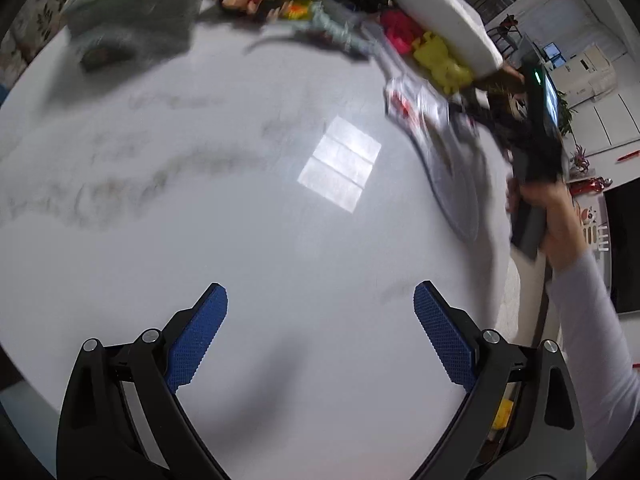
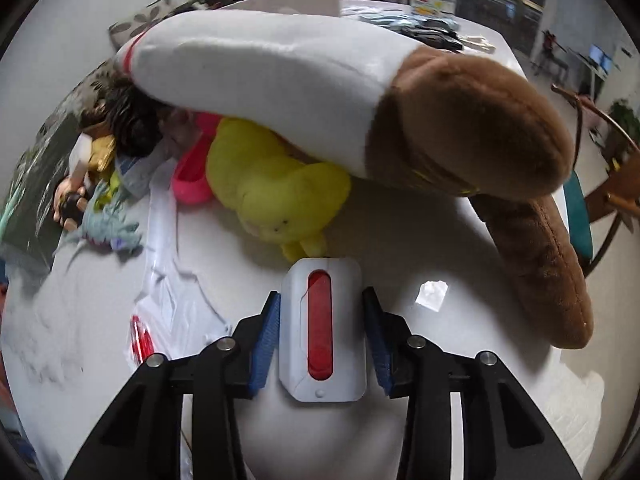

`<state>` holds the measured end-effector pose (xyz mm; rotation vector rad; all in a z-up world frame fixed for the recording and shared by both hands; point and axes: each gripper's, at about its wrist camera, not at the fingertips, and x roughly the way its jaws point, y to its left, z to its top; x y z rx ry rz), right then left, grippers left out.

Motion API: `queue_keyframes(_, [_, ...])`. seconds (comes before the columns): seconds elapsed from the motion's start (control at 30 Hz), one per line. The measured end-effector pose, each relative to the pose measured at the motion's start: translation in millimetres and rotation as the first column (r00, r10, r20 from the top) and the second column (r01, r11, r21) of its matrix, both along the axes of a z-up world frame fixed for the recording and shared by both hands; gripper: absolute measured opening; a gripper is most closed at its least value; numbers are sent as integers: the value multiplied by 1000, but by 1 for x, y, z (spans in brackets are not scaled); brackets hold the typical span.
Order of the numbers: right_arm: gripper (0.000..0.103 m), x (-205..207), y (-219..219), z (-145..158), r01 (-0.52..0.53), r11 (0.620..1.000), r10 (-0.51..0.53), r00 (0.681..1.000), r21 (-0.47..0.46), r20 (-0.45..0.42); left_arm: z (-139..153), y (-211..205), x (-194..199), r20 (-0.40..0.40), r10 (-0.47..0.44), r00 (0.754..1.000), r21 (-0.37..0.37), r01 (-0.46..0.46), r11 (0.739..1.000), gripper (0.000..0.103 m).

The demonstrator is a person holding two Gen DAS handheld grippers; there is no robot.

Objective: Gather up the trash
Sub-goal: 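Grasp the white-and-red plastic toy piece with the right tool, then grasp the grey-blue dinosaur figure with the left tool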

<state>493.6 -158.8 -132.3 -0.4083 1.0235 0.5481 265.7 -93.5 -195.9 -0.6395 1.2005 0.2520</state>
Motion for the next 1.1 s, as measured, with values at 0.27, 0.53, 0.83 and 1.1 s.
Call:
queue_keyframes(0.27, [41, -46, -29, 36, -41, 982, 46, 999, 184, -19, -11, 84, 118, 64, 276, 959, -129, -266, 955, 92])
queue_keyframes(0.53, [41, -96, -45, 58, -73, 945, 95, 994, 320, -55, -54, 125, 182, -172, 648, 742, -178, -671, 720, 92])
queue_keyframes(0.83, [41, -115, -63, 69, -49, 913, 92, 992, 406, -88, -40, 125, 230, -179, 606, 775, 9, -615, 789, 49])
queue_keyframes(1.1, [41, -126, -63, 67, -37, 911, 89, 990, 410, -108, -35, 123, 173, -74, 476, 876, -124, -482, 868, 32])
